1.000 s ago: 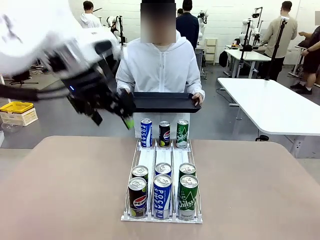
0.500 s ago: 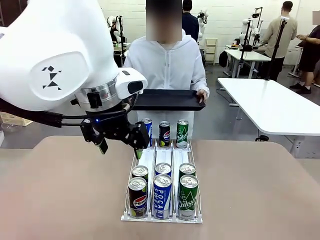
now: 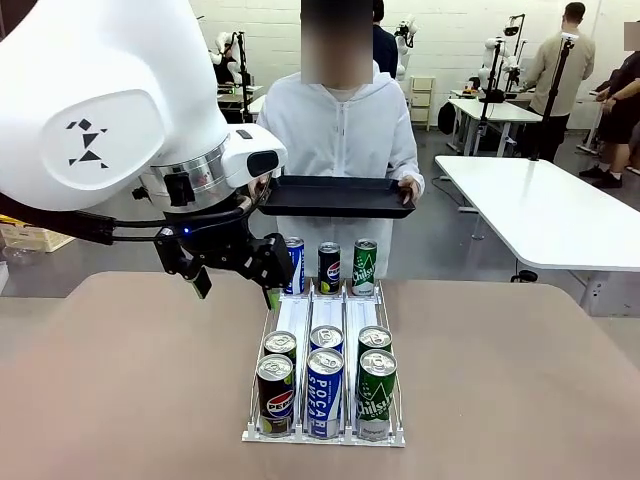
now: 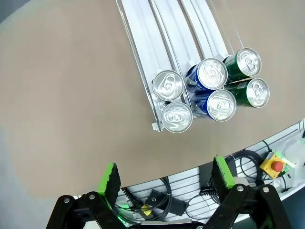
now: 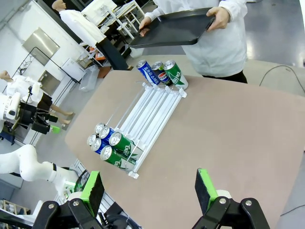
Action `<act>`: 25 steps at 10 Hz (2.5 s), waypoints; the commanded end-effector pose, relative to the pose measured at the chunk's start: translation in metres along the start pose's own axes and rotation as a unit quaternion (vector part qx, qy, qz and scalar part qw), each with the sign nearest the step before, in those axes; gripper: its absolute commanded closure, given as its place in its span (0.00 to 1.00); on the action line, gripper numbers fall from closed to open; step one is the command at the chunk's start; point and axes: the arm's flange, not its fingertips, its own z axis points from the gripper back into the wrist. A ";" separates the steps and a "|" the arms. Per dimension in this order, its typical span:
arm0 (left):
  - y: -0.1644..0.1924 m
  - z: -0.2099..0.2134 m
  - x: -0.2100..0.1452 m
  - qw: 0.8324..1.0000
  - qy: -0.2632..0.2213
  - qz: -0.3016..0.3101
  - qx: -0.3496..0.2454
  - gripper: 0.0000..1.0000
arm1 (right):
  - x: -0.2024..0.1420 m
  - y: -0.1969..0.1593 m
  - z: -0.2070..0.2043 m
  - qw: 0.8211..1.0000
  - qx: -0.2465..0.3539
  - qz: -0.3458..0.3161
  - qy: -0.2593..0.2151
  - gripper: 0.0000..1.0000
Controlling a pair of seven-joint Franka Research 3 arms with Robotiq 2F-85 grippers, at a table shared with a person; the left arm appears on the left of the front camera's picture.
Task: Retrieve and hand over the desired beverage to the person.
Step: Pick up a can of the same type that the person held from the Automatic Can Dispenser.
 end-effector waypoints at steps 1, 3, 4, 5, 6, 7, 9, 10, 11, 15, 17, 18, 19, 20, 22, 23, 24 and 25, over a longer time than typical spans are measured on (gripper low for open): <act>-0.001 -0.001 -0.001 1.000 -0.010 0.004 0.005 0.00 | 0.003 -0.001 -0.001 1.000 0.014 0.007 -0.013 0.00; 0.000 0.000 0.000 1.000 0.000 0.000 0.000 0.00 | 0.003 -0.001 -0.001 1.000 0.014 0.007 -0.013 0.00; -0.024 -0.005 -0.004 1.000 0.002 0.008 0.014 0.00 | 0.003 -0.001 -0.001 1.000 0.014 0.007 -0.013 0.00; -0.048 -0.011 -0.008 0.999 0.011 0.015 0.035 0.00 | 0.003 -0.001 -0.001 1.000 0.014 0.007 -0.013 0.00; -0.067 -0.018 -0.011 0.998 0.014 0.023 0.049 0.00 | 0.003 -0.001 -0.001 1.000 0.014 0.007 -0.013 0.00; -0.078 -0.025 -0.008 0.996 0.019 0.045 0.069 0.00 | 0.003 -0.001 -0.001 1.000 0.014 0.007 -0.013 0.00; -0.093 -0.043 0.001 0.995 0.047 0.052 0.072 0.00 | 0.003 -0.001 -0.001 1.000 0.014 0.007 -0.013 0.00; -0.098 -0.052 0.004 0.994 0.055 0.067 0.071 0.00 | 0.003 -0.001 -0.001 1.000 0.014 0.007 -0.013 0.00; -0.100 -0.062 0.006 0.992 0.062 0.085 0.072 0.00 | 0.003 -0.001 -0.001 1.000 0.014 0.007 -0.013 0.00; -0.097 -0.093 0.016 0.990 0.089 0.101 0.032 0.00 | 0.003 -0.001 -0.001 1.000 0.014 0.007 -0.013 0.00; -0.099 -0.100 0.021 0.990 0.094 0.105 0.027 0.00 | 0.003 -0.001 -0.001 1.000 0.014 0.007 -0.013 0.00; -0.101 -0.103 0.024 0.989 0.095 0.106 0.026 0.00 | 0.003 -0.001 -0.001 1.000 0.014 0.007 -0.013 0.00; -0.102 -0.105 0.029 0.989 0.098 0.108 0.023 0.00 | 0.003 -0.001 -0.001 1.000 0.014 0.007 -0.013 0.00; -0.104 -0.106 0.033 0.989 0.098 0.109 0.016 0.00 | 0.003 -0.001 -0.001 1.000 0.014 0.007 -0.013 0.00; -0.104 -0.115 0.038 0.989 0.101 0.109 0.012 0.00 | 0.003 -0.001 -0.001 1.000 0.014 0.007 -0.013 0.00; -0.103 -0.118 0.039 0.989 0.100 0.104 0.010 0.00 | 0.003 -0.001 -0.001 1.000 0.014 0.007 -0.013 0.00; -0.102 -0.123 0.040 0.990 0.099 0.097 0.008 0.00 | 0.003 -0.001 -0.001 1.000 0.014 0.007 -0.013 0.00; -0.100 -0.126 0.041 0.991 0.099 0.095 0.006 0.00 | 0.003 -0.001 -0.001 1.000 0.014 0.007 -0.013 0.00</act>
